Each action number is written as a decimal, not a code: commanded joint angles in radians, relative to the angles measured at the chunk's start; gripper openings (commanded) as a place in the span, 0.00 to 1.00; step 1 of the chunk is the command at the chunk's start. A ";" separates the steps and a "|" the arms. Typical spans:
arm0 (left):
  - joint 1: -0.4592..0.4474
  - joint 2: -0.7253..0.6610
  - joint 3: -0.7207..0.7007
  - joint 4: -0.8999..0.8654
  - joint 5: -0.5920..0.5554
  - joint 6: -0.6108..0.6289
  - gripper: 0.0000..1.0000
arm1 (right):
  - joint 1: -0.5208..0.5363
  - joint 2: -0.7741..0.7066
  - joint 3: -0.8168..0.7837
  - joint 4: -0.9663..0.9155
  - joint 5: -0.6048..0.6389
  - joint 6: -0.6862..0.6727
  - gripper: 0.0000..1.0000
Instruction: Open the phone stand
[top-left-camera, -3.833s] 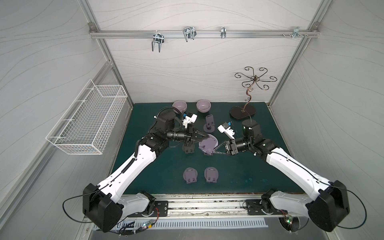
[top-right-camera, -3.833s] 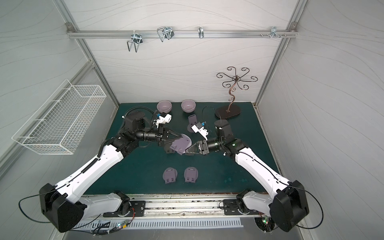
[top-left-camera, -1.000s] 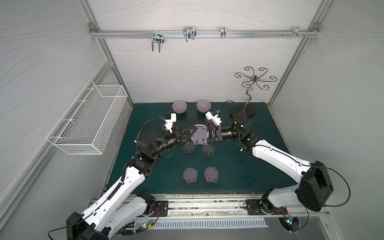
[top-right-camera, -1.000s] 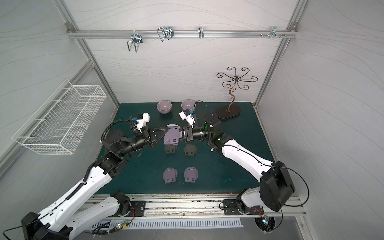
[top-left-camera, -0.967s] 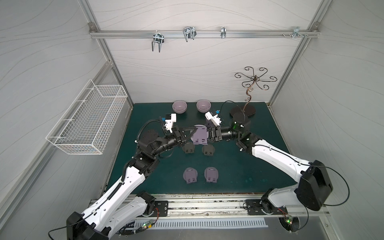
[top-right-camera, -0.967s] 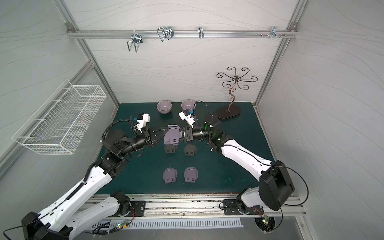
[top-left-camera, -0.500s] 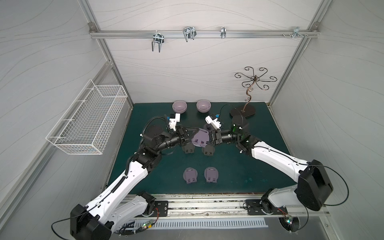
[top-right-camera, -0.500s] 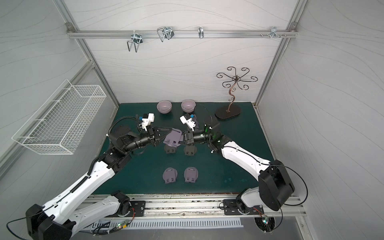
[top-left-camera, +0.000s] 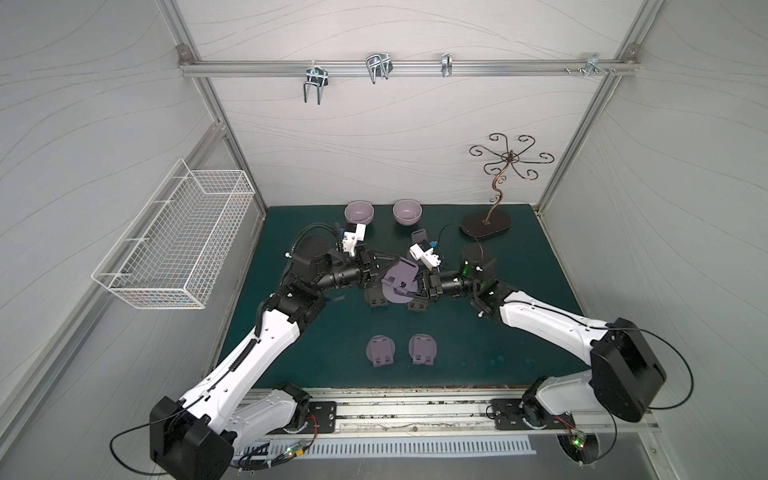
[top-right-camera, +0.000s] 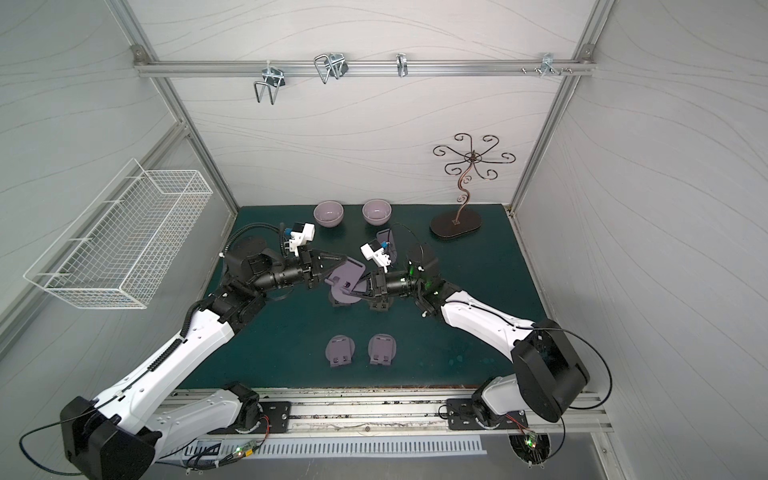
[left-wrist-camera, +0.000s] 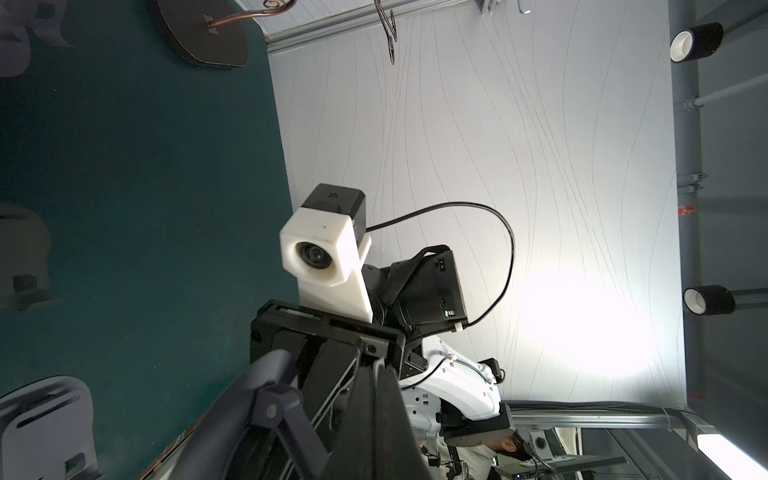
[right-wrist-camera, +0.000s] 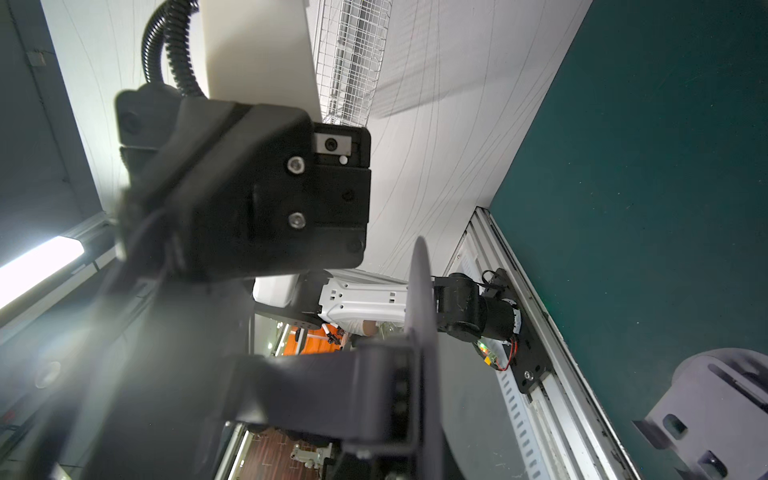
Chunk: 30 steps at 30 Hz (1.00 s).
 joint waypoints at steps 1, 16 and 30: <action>0.125 -0.148 0.163 0.487 -0.220 0.029 0.00 | -0.009 0.022 -0.126 -0.264 -0.205 0.035 0.00; 0.059 -0.038 0.388 0.404 0.094 0.284 0.00 | -0.044 0.111 -0.088 -0.062 -0.169 0.185 0.00; 0.034 -0.208 0.078 -0.149 -0.076 0.230 0.69 | -0.087 -0.140 0.020 -0.152 -0.053 -0.055 0.00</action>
